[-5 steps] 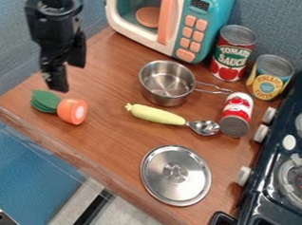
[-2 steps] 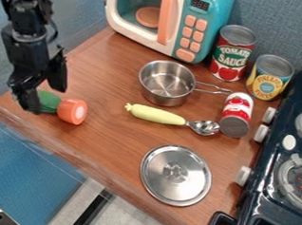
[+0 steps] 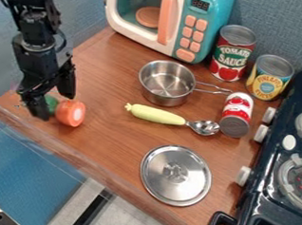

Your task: Take the carrot and place it to the upper left of the table

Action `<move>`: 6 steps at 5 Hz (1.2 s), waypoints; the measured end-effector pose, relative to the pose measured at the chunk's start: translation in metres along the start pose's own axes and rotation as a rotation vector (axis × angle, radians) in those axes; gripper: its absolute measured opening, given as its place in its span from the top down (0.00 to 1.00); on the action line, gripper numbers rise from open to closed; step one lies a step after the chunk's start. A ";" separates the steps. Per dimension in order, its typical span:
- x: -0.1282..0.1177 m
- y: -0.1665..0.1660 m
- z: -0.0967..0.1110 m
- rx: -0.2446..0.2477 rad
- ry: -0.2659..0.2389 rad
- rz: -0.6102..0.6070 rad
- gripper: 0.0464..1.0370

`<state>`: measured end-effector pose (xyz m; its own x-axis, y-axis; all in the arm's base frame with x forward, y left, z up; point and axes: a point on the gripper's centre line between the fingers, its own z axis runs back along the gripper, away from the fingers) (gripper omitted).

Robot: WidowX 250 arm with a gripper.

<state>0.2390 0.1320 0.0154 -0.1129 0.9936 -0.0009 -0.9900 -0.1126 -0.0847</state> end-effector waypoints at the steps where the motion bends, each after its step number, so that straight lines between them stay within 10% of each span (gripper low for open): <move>1: -0.009 -0.004 -0.005 0.003 0.010 -0.009 0.04; 3: -0.015 -0.008 -0.019 0.054 -0.053 -0.002 0.09; 4: -0.014 -0.007 -0.021 0.037 -0.067 0.018 0.30; 6: -0.007 -0.011 -0.004 -0.027 -0.103 0.036 0.30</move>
<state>0.2510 0.1264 0.0124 -0.1576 0.9827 0.0976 -0.9827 -0.1464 -0.1131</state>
